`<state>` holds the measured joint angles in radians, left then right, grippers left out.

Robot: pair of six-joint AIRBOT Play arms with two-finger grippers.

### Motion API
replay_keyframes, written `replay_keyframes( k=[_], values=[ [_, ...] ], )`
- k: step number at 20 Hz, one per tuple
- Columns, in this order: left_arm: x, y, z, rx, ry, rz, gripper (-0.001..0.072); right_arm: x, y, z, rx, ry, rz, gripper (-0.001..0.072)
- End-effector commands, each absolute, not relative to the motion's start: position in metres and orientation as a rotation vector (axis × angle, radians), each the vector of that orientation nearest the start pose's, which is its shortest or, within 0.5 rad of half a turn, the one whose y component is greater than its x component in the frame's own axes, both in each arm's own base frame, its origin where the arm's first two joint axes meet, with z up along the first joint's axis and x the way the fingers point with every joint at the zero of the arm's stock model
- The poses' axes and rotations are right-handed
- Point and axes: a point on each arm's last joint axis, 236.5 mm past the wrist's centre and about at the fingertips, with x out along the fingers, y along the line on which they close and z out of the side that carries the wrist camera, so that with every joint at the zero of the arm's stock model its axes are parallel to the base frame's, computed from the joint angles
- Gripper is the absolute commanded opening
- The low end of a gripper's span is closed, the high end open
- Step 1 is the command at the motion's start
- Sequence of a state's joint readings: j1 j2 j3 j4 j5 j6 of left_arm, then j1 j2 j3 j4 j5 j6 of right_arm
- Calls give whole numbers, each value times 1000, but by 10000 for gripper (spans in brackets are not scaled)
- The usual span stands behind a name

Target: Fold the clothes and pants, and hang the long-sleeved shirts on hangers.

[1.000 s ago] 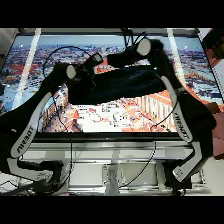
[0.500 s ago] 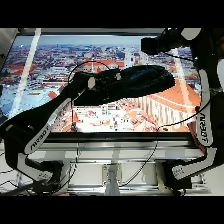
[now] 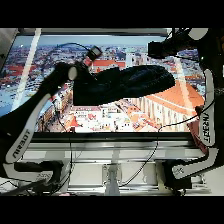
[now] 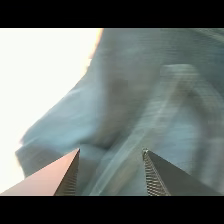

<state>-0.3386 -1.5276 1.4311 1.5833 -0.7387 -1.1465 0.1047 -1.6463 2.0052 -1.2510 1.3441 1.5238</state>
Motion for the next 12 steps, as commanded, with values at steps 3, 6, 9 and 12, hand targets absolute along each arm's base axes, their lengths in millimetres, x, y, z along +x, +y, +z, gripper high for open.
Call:
replay_keyframes(
  k=[3, 6, 9, 12],
  values=[
    [487, -47, 37, 76, 1022, -248, 427, 507, 123, 155, 117, 991, 361, 42],
    [467, -35, 2, -162, 1132, -322, 439, 507, 123, 156, 117, 989, 360, 42],
    [467, -35, -27, -262, 1185, -347, 715, 508, 123, 156, 117, 987, 360, 42],
    [468, -57, -54, -299, 1217, -427, 701, 508, 123, 156, 117, 987, 360, 43]
  ],
)
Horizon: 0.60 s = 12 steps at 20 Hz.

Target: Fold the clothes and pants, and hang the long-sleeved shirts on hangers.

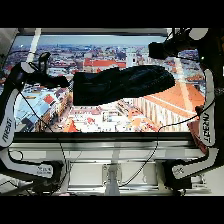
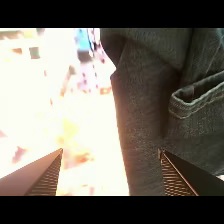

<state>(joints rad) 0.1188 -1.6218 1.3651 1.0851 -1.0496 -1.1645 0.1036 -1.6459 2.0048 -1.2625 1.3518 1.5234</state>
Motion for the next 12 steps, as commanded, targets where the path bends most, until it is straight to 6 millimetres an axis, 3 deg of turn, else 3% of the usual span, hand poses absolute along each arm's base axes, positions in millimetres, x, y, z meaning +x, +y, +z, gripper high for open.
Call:
replay_keyframes(
  k=[1, 4, 6, 9, 12],
  values=[
    [470, -64, -61, -330, 1218, -444, 700, 508, 123, 156, 117, 987, 360, 42],
    [479, -72, -80, -388, 1212, -456, 679, 508, 123, 156, 118, 987, 360, 42],
    [479, -76, -88, -408, 1215, -475, 585, 508, 123, 156, 118, 984, 360, 42],
    [478, -81, -101, -435, 1236, -479, 547, 510, 124, 157, 120, 977, 359, 43],
    [485, -90, -102, -471, 1210, -494, 304, 509, 124, 157, 120, 978, 360, 43]
  ],
)
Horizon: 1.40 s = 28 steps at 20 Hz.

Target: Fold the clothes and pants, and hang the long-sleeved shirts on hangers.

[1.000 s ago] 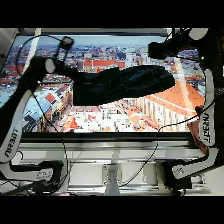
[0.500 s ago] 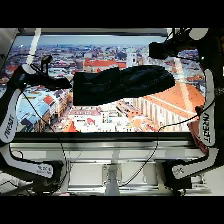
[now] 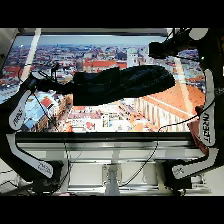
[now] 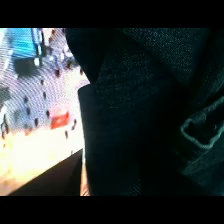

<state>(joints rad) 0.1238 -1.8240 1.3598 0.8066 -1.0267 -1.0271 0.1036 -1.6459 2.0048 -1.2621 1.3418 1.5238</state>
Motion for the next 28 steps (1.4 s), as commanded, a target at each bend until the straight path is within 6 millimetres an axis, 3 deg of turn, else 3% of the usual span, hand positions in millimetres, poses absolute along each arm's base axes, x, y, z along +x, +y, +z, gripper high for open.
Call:
replay_keyframes(
  k=[1, 3, 6, 9, 13, 16, 18, 21, 25, 28],
  values=[
    [487, -92, -102, -475, 1200, -491, 262, 509, 124, 157, 120, 979, 360, 42],
    [490, -90, -99, -470, 1188, -487, 26, 509, 124, 157, 120, 979, 360, 42],
    [501, -87, -68, -435, 1120, -500, 21, 509, 123, 157, 116, 979, 357, 42],
    [509, -92, 11, -329, 1001, -588, 20, 508, 122, 156, 90, 983, 370, 42],
    [491, -86, 122, -338, 1005, -518, 18, 502, 122, 152, 87, 1012, 375, 43],
    [468, -75, 177, -262, 983, -476, 18, 493, 122, 147, 82, 1054, 382, 43],
    [460, -57, 191, -226, 984, -381, 18, 485, 122, 143, 76, 1091, 387, 42],
    [444, -40, 184, -200, 1057, -300, 18, 481, 123, 140, 71, 1111, 394, 43],
    [444, -47, 184, -194, 1058, -310, 18, 487, 129, 136, 95, 1103, 409, 42],
    [451, -60, 189, -181, 1019, -331, 20, 511, 160, 125, 219, 1042, 470, 43]
  ],
)
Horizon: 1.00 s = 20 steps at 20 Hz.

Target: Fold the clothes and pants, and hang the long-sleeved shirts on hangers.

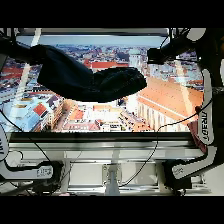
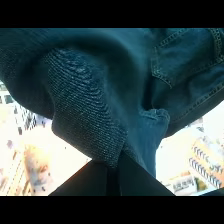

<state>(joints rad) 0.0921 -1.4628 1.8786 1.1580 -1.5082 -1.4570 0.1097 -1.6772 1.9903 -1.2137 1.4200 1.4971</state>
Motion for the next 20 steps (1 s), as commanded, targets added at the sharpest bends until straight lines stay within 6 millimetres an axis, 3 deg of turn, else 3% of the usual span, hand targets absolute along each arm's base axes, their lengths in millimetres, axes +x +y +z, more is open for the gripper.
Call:
replay_keyframes(
  k=[1, 3, 6, 9, 14, 18, 20],
  values=[
    [453, -65, 190, -177, 1008, -338, 20, 519, 178, 119, 270, 1015, 500, 42],
    [456, -76, 190, -168, 1001, -356, 20, 532, 220, 101, 341, 981, 549, 42],
    [455, -91, 186, -147, 1010, -390, 21, 537, 292, 52, 377, 993, 576, 41],
    [458, -104, 188, -129, 989, -415, 21, 523, 364, -3, 402, 1034, 595, 41],
    [465, -124, 197, -130, 928, -449, 22, 491, 437, -81, 537, 1132, 530, 39],
    [466, -134, 198, -127, 917, -466, 21, 457, 490, -87, 625, 1184, 589, 39],
    [471, -138, 193, -133, 919, -471, 21, 452, 500, -81, 621, 1173, 609, 39]
  ],
)
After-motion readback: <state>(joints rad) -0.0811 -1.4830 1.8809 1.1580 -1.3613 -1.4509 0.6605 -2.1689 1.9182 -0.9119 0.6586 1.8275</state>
